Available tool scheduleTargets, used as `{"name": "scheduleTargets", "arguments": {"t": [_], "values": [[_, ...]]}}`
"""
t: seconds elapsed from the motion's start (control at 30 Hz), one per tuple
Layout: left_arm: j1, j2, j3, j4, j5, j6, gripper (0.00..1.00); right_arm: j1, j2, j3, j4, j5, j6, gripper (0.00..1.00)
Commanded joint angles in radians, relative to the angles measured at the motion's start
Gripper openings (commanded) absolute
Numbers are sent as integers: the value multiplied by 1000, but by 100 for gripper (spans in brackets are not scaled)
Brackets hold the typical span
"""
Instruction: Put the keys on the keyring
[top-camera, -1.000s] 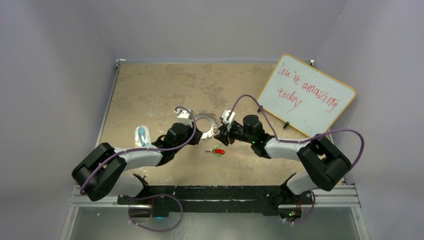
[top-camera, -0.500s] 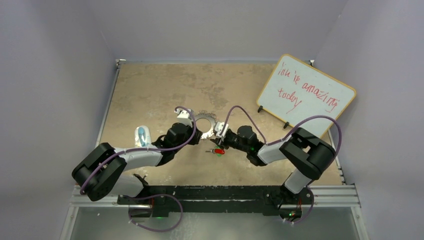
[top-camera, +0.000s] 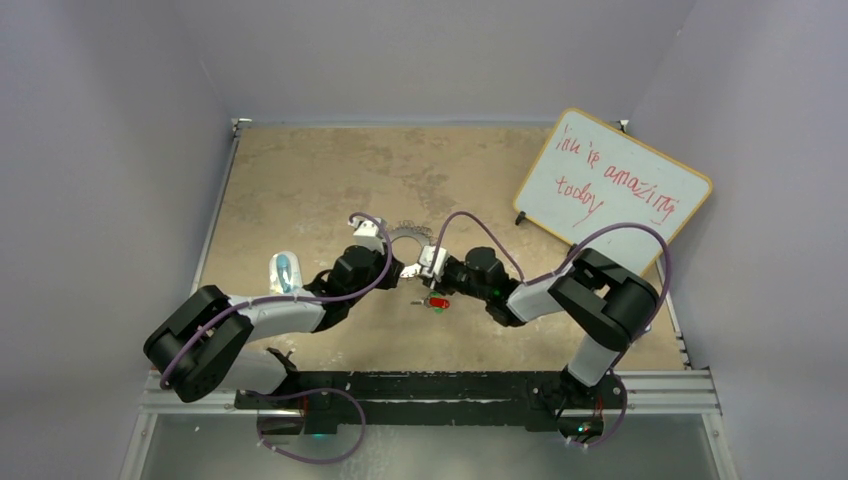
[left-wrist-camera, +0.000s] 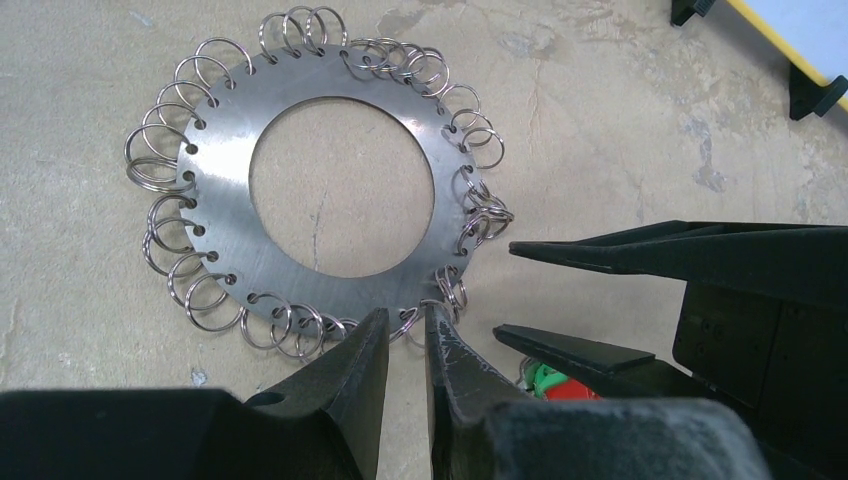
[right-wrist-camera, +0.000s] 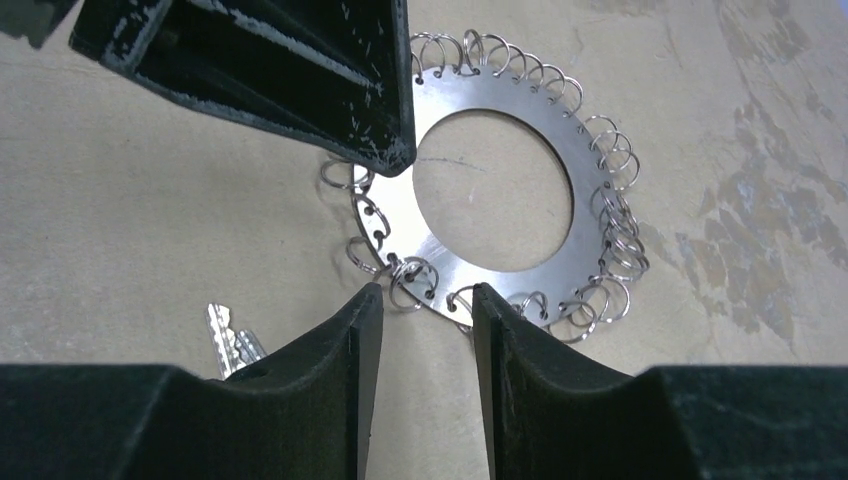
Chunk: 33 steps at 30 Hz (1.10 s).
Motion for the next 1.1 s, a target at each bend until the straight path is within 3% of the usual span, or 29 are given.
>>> {"name": "scheduleTargets", "arguments": {"t": [0.0,0.47,0.8,1.07], "values": [[-3,3,0,15,-18,14,17,14,8,74,-94,-38,-64,42],[-3,7,5,12,-24,17,17,40,70,182,-321,60,-117,41],[-3,4,4,8,-25,17,17,42,97,199,-331,105,-135,38],[-2,-4,3,2,-33,20,17,40,50,170,-349,34,-109,39]]}}
